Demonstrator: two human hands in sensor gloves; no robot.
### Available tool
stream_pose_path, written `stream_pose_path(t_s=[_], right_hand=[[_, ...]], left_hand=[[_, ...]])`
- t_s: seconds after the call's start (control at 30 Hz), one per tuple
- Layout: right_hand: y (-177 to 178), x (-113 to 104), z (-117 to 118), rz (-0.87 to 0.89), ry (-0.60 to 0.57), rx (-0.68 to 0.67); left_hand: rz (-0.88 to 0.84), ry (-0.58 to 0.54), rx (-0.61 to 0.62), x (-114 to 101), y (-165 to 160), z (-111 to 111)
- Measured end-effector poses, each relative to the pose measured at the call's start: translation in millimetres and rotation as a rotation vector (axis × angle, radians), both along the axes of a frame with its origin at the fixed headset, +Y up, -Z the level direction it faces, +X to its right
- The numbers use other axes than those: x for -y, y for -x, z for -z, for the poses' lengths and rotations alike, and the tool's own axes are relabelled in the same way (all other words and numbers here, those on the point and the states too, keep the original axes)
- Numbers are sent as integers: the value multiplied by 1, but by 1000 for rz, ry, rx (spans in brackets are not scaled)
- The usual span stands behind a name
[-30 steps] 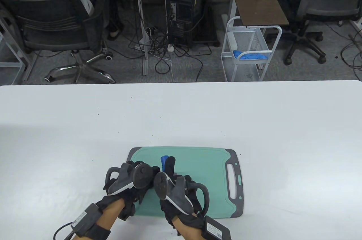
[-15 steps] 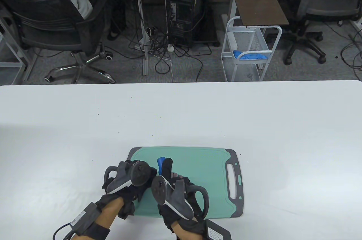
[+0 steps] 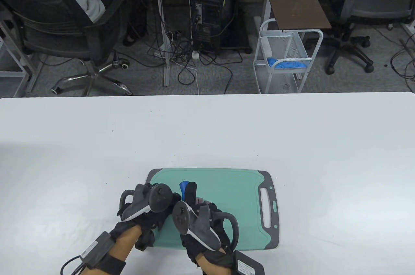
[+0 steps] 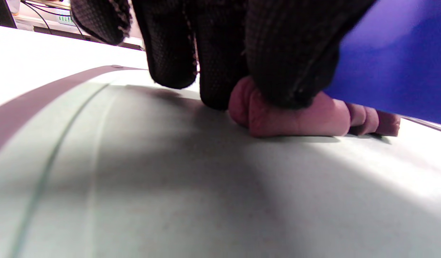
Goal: Slice plasticine roll into thin flakes
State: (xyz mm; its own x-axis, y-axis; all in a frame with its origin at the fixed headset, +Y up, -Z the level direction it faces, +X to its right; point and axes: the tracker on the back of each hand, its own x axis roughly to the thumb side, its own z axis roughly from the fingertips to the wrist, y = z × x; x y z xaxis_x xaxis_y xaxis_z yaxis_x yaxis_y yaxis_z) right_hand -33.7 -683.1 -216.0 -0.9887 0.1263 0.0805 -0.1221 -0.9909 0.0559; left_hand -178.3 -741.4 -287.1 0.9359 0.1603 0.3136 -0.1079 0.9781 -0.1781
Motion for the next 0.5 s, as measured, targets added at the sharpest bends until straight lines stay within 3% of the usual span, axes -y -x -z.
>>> stream_pose_path(t_s=[0.5], right_hand=[[6, 15, 8, -21, -9, -11]], left_hand=[[-7, 10, 2, 1, -1, 1]])
